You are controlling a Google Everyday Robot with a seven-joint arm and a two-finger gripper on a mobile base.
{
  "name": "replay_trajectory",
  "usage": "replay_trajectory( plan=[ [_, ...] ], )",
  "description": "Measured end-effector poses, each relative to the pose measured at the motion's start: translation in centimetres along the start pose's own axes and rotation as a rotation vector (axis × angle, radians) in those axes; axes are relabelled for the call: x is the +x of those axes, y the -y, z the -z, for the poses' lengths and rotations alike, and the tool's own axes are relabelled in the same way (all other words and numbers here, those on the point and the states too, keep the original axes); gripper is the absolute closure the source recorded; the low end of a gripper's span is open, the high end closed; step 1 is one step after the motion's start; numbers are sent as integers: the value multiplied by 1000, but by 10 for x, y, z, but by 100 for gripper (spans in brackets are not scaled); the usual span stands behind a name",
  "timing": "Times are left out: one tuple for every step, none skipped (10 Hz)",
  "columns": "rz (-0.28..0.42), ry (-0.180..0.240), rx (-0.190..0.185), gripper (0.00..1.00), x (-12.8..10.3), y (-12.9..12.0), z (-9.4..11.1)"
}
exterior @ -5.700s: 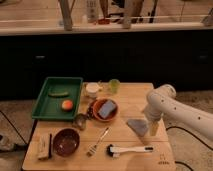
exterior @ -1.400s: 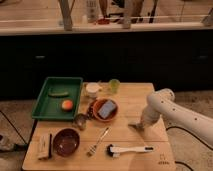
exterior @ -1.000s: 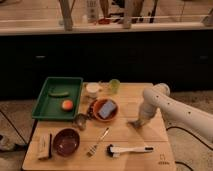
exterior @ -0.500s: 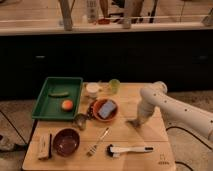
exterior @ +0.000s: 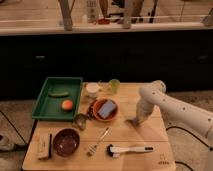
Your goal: Wipe table surface with towel
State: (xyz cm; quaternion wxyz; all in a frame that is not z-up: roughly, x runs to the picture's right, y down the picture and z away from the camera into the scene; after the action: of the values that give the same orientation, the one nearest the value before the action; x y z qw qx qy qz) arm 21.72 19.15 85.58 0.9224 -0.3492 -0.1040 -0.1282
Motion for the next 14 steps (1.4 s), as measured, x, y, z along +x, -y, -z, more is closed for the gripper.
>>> replay_trajectory(
  plan=[
    [23,12,2,99,-8,2,0],
    [69,34,3,99,-25,4,0],
    [104,56,3,99,-38,4,-1],
    [140,80,0,99,-50,-1,-1],
    [172,99,-5,99,-57,-12,0],
    [186,101,-12,99,-61,-22,1],
    [198,98,-22,99,-63,-38,4],
    [204,89,-27,99,-63,-50,5],
    [199,68,-33,99,-57,-65,8],
    [182,49,-34,99,-46,-73,11],
    [159,27,-31,99,-32,-78,15],
    [127,-2,-17,99,-12,-77,20],
    [110,-19,1,99,-2,-68,24],
    [101,-28,13,99,3,-58,26]
  ],
)
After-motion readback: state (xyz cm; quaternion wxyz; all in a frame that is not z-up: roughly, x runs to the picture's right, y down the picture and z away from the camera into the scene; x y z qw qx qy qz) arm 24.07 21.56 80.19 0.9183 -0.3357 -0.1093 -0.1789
